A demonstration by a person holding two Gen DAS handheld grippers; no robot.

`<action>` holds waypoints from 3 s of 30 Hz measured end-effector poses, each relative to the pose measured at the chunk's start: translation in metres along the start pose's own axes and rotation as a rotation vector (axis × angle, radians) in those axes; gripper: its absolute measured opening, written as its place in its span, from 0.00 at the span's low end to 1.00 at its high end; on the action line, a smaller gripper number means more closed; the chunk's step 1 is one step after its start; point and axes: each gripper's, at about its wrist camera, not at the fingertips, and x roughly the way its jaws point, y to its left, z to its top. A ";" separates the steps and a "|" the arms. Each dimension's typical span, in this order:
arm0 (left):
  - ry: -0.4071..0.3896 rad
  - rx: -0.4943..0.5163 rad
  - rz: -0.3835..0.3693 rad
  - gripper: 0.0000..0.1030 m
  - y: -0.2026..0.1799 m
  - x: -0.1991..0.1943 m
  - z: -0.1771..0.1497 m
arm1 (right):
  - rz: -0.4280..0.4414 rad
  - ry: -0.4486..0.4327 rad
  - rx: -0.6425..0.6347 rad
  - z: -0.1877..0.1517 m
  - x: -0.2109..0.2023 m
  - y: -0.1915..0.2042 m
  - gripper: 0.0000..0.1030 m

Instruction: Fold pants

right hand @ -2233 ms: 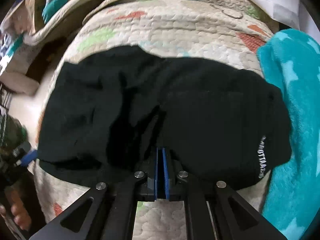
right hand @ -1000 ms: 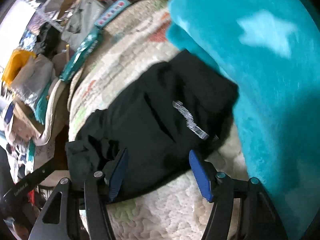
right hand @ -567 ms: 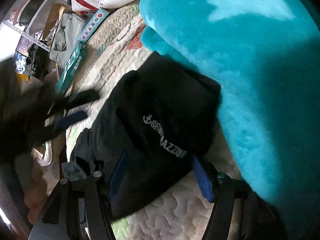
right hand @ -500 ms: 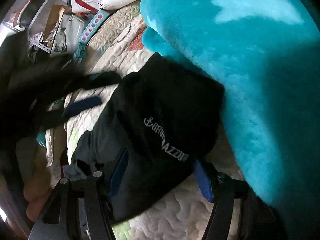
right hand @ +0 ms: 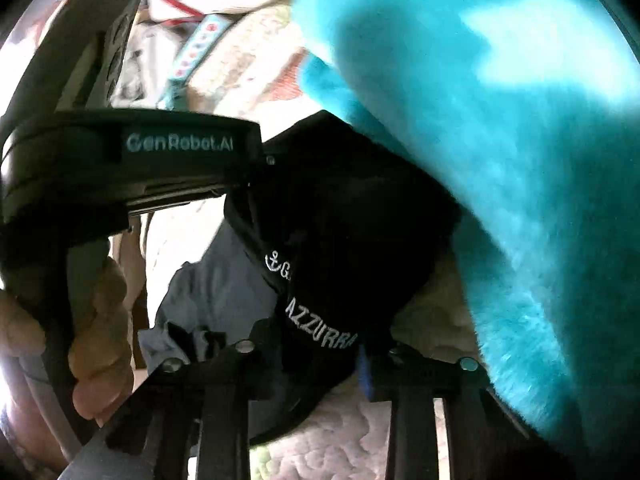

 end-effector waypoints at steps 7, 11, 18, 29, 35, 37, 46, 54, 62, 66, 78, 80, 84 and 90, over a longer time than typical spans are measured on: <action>-0.186 -0.142 -0.080 0.15 0.049 -0.083 -0.043 | 0.029 -0.086 -0.361 -0.024 -0.031 0.080 0.19; -0.271 -0.267 -0.117 0.15 0.103 -0.123 -0.088 | 0.053 -0.078 -0.562 -0.051 -0.030 0.132 0.19; -0.340 -0.569 -0.180 0.20 0.201 -0.130 -0.184 | 0.011 0.004 -0.894 -0.109 0.019 0.207 0.19; -0.305 -0.827 -0.231 0.44 0.273 -0.099 -0.302 | -0.029 0.100 -1.240 -0.195 0.050 0.220 0.73; -0.303 -0.947 -0.240 0.46 0.291 -0.096 -0.333 | 0.025 0.194 -1.284 -0.206 0.027 0.206 0.76; -0.307 -0.969 -0.242 0.46 0.292 -0.098 -0.340 | 0.020 0.200 -1.277 -0.200 0.020 0.196 0.76; -0.356 -0.990 -0.336 0.52 0.264 -0.100 -0.348 | -0.009 0.135 -0.880 -0.086 0.017 0.176 0.76; -0.243 -0.809 -0.174 0.52 0.204 -0.078 -0.307 | -0.096 0.299 -0.732 -0.061 0.079 0.159 0.39; -0.204 -0.813 -0.176 0.62 0.196 -0.061 -0.300 | -0.202 0.307 -0.721 -0.049 0.074 0.139 0.52; -0.239 -0.840 -0.219 0.62 0.205 -0.077 -0.318 | -0.189 0.232 -0.675 -0.034 0.056 0.140 0.66; -0.317 -1.037 -0.219 0.61 0.268 -0.078 -0.281 | 0.088 0.264 -0.483 -0.009 0.095 0.180 0.66; -0.288 -1.100 -0.244 0.62 0.276 -0.055 -0.284 | 0.054 0.291 -0.460 -0.008 0.114 0.178 0.66; -0.312 -1.075 -0.219 0.64 0.271 -0.051 -0.281 | 0.006 0.299 -0.498 -0.011 0.129 0.179 0.66; -0.316 -1.081 -0.244 0.65 0.274 -0.068 -0.283 | 0.004 0.256 -0.533 -0.013 0.105 0.180 0.67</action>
